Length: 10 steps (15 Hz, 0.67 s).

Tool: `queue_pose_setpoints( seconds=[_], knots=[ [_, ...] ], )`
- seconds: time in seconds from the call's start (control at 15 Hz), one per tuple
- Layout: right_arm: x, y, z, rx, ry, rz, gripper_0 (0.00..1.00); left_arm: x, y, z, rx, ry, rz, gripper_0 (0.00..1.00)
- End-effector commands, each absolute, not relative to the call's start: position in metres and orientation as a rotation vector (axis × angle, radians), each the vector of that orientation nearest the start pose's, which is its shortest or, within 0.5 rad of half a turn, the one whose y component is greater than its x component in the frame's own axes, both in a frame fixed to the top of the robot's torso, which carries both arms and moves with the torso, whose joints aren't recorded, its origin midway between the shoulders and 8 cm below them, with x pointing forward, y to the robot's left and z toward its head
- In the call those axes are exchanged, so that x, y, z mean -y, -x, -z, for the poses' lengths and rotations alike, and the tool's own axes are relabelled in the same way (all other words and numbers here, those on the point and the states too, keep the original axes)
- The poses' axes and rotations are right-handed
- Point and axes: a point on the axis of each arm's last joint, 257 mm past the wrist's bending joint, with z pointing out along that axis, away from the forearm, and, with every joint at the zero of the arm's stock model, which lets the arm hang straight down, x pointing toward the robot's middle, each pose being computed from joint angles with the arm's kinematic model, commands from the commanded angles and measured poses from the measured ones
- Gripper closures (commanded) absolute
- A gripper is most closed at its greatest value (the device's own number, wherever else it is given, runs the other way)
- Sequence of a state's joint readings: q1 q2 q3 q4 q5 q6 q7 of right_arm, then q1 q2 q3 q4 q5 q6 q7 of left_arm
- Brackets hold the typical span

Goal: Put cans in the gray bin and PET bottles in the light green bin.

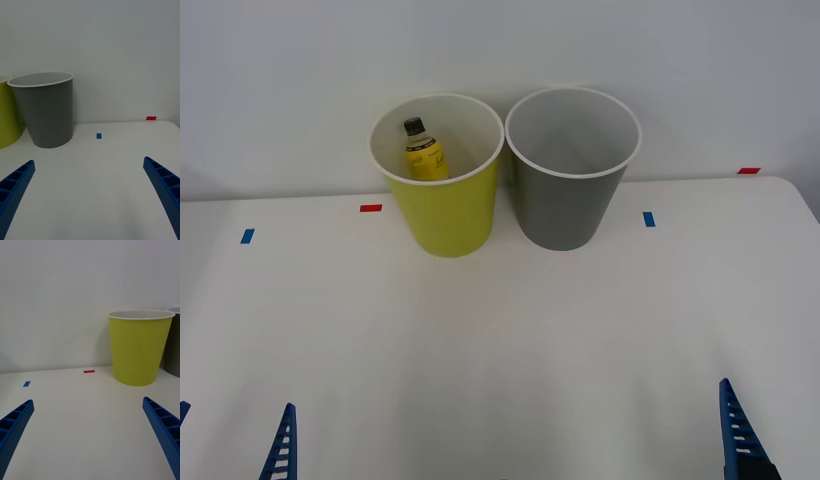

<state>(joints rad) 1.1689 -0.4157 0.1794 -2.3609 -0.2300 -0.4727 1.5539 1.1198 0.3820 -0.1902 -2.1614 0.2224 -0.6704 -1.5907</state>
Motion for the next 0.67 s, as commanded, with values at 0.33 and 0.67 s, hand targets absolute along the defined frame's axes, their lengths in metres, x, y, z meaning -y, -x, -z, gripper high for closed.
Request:
queue_pose_setpoints(
  seconds=[0.33, 0.67],
  knots=[
    [0.2661, -0.2372, 0.1580, -1.511, 0.015, -0.048, 0.00, -0.2825, -0.2224, 0.1870, -1.452, -0.012, -0.021, 0.00],
    [0.2661, -0.2372, 0.1580, -1.511, 0.015, -0.048, 0.00, -0.2825, -0.2224, 0.1870, -1.452, -0.012, -0.021, 0.00]
  ],
)
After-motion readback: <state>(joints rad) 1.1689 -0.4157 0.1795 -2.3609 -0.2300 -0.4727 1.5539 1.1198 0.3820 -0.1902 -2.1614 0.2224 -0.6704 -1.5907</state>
